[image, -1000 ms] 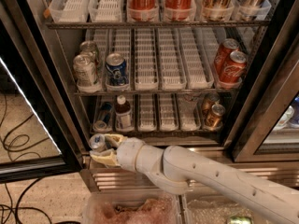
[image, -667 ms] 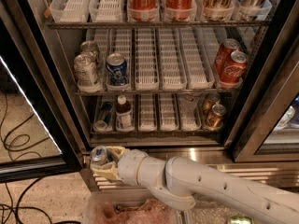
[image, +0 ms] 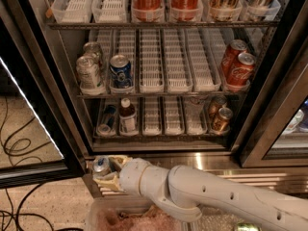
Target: Pick redbull can from bottom shelf of fridge
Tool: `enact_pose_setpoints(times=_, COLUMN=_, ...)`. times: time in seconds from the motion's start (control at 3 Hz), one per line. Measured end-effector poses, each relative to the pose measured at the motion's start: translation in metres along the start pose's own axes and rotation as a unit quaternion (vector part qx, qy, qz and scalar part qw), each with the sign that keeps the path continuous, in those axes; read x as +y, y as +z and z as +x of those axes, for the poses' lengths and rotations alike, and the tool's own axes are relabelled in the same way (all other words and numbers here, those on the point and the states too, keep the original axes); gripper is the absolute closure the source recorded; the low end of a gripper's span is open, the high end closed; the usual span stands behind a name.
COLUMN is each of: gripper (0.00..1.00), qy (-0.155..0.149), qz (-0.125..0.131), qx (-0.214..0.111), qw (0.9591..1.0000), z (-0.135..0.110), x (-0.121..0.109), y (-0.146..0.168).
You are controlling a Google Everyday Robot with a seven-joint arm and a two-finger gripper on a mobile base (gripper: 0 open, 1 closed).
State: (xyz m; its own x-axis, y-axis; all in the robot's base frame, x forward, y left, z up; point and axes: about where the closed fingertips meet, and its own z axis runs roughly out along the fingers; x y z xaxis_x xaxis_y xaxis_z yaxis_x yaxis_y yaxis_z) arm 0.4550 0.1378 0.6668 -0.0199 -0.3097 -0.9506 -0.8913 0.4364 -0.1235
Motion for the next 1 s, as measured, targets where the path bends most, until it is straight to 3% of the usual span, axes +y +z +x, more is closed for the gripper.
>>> enact_pose_setpoints(times=0.33, gripper=1.00, qy=0.026, qz=0.009, qx=0.002, qw=0.9996, z=0.012, x=0.034, y=-0.014)
enact_pose_setpoints(times=0.67, gripper=1.00, qy=0.051, qz=0.039, qx=0.012, qw=0.9979, z=0.015, x=0.075, y=-0.034)
enact_pose_setpoints(times=1.0, gripper=1.00, qy=0.041, qz=0.047, qx=0.018, qw=0.9979, z=0.015, x=0.081, y=-0.036)
